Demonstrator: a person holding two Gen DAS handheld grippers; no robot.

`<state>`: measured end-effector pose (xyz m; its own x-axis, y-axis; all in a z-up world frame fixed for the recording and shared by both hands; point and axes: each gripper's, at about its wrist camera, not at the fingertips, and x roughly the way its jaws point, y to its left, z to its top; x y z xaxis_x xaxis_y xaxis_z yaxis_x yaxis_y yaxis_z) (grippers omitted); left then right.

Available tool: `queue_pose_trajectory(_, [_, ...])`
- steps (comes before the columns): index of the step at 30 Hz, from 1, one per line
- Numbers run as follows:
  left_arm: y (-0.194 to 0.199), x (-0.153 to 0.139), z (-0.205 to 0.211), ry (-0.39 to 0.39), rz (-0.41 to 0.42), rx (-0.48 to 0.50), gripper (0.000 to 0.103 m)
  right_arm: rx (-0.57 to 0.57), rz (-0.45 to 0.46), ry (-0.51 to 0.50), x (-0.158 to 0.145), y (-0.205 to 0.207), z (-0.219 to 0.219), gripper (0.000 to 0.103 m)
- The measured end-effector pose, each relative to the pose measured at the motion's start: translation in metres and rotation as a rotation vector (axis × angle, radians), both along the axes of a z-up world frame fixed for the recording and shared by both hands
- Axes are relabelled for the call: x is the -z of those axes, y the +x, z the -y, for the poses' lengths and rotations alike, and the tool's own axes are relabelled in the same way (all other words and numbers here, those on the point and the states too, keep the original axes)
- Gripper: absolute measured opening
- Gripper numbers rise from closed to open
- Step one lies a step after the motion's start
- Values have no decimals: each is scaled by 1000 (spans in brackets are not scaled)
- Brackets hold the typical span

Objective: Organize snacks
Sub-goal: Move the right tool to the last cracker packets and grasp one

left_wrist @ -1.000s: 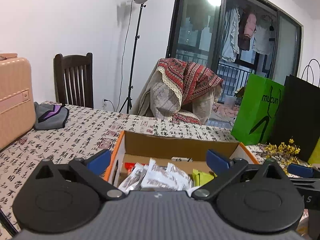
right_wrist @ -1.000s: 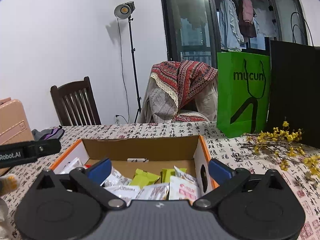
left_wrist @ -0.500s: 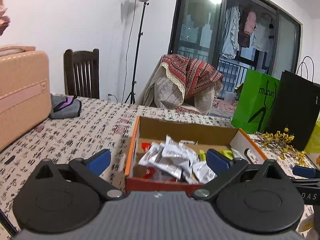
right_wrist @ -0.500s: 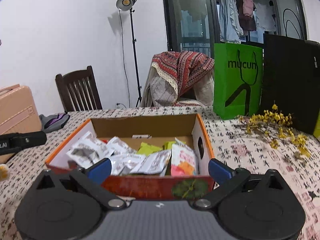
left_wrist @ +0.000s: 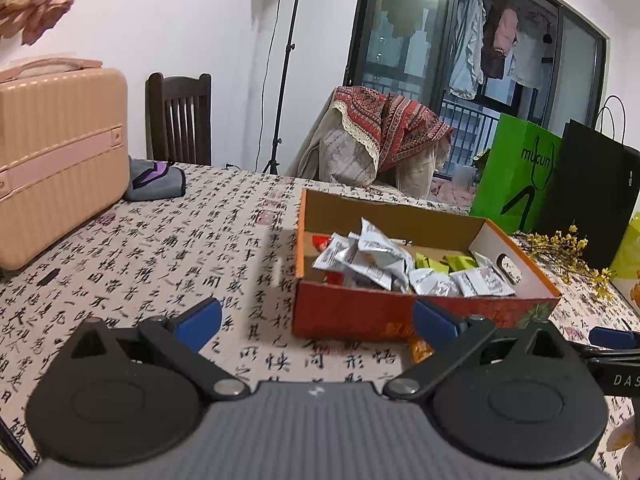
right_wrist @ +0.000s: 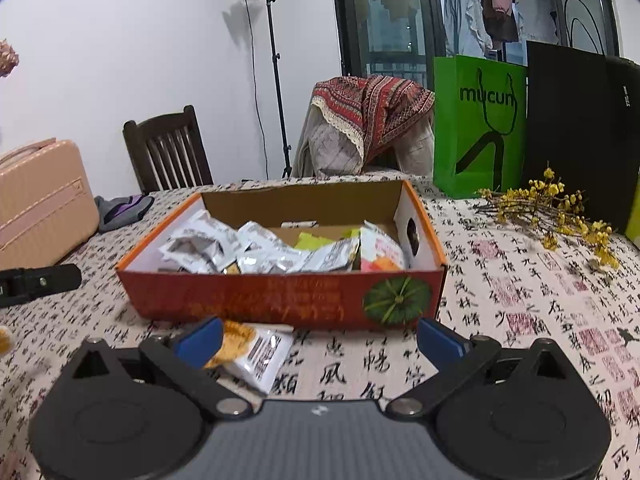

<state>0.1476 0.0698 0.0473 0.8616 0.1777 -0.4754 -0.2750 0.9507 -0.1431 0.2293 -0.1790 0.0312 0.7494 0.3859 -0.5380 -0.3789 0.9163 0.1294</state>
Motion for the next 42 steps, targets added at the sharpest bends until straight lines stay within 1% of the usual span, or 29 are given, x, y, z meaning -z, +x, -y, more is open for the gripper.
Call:
queue_pose_trajectory(6, [-17, 4, -8, -6, -8, -3, 103, 0, -25, -9, 6, -7, -3, 103])
queue_pose_trajectory(13, [-32, 13, -20, -13, -30, -34, 103, -25, -55, -16, 15, -14, -13, 103])
queue_pose_trajectory(18, [-40, 21, -26, -17, -54, -35, 103, -62, -82, -31, 21, -18, -30, 103])
queue_pose_trajectory(22, [-45, 28, -27, -23, -75, -32, 103, -85, -123, -42, 30, -20, -48, 103])
queue_pose_trajectory(28, [-55, 35, -31, -41, -85, -27, 103, -93, -162, -63, 41, -15, -77, 103])
queue_pose_trajectory(31, [-59, 38, -36, -50, -90, -30, 103, -100, -176, -88, 48, -14, -88, 103])
queue_pose_trajectory(33, [-60, 40, -38, -58, -93, -33, 103, -102, -183, -110, 53, -16, -92, 101])
queue_pose_trajectory(34, [-60, 41, -39, -63, -96, -33, 103, -102, -185, -118, 56, -16, -94, 100])
queue_pose_trajectory(36, [-59, 43, -40, -69, -100, -33, 103, -94, -158, -156, 58, -20, -97, 97])
queue_pose_trajectory(37, [-59, 44, -40, -73, -100, -29, 103, -99, -148, -167, 58, -22, -98, 93])
queue_pose_trajectory(38, [-59, 45, -39, -75, -102, -27, 103, -114, -143, -160, 57, -25, -97, 84])
queue_pose_trajectory(39, [-58, 45, -39, -76, -104, -25, 103, -122, -137, -162, 55, -27, -97, 78])
queue_pose_trajectory(40, [-57, 46, -38, -76, -104, -23, 103, -130, -130, -164, 54, -29, -97, 67])
queue_pose_trajectory(42, [-56, 46, -36, -77, -105, -17, 103, -141, -126, -169, 53, -32, -96, 63])
